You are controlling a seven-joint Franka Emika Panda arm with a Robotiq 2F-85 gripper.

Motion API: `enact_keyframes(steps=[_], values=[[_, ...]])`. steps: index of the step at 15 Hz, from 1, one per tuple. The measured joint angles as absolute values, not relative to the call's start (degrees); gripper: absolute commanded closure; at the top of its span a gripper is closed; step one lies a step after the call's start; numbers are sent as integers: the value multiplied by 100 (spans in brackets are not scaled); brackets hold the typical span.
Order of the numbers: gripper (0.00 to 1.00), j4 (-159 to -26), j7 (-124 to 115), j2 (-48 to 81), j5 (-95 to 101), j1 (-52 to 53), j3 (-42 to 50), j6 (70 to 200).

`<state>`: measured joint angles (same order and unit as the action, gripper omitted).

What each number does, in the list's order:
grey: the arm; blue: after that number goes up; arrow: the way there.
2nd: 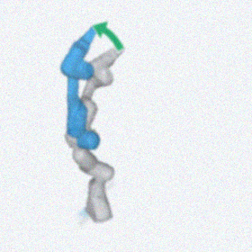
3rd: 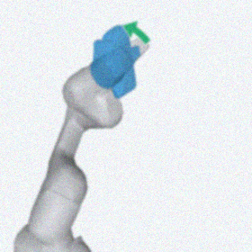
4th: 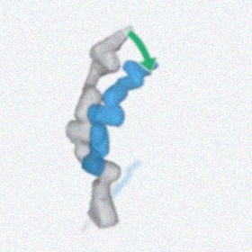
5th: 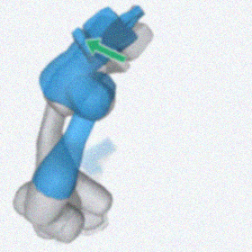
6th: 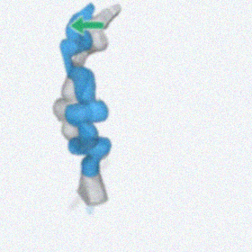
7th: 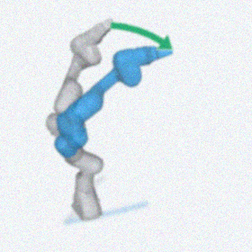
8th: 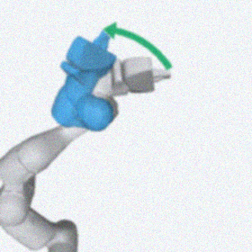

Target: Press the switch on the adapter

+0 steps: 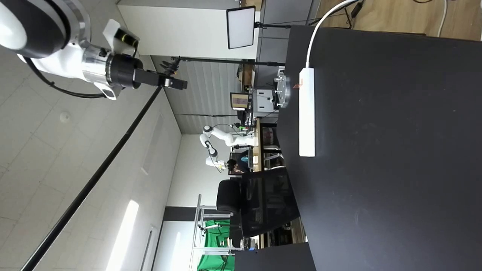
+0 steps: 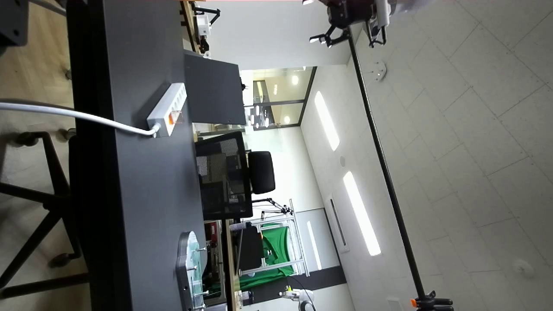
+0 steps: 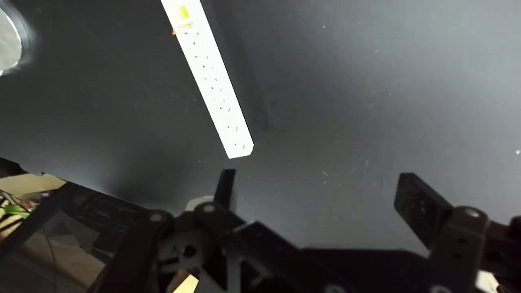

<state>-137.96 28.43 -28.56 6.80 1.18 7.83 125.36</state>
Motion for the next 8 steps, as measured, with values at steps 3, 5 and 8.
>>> enact_keyframes(steps=[3, 5, 8], values=[[0, -13769, 4296, -2073, 630, 253, 1421, 13133], [0, -13695, 5239, -1472, 558, 236, 1662, 13434], [0, -13468, 6197, -511, 733, -18, 1684, 13835]])
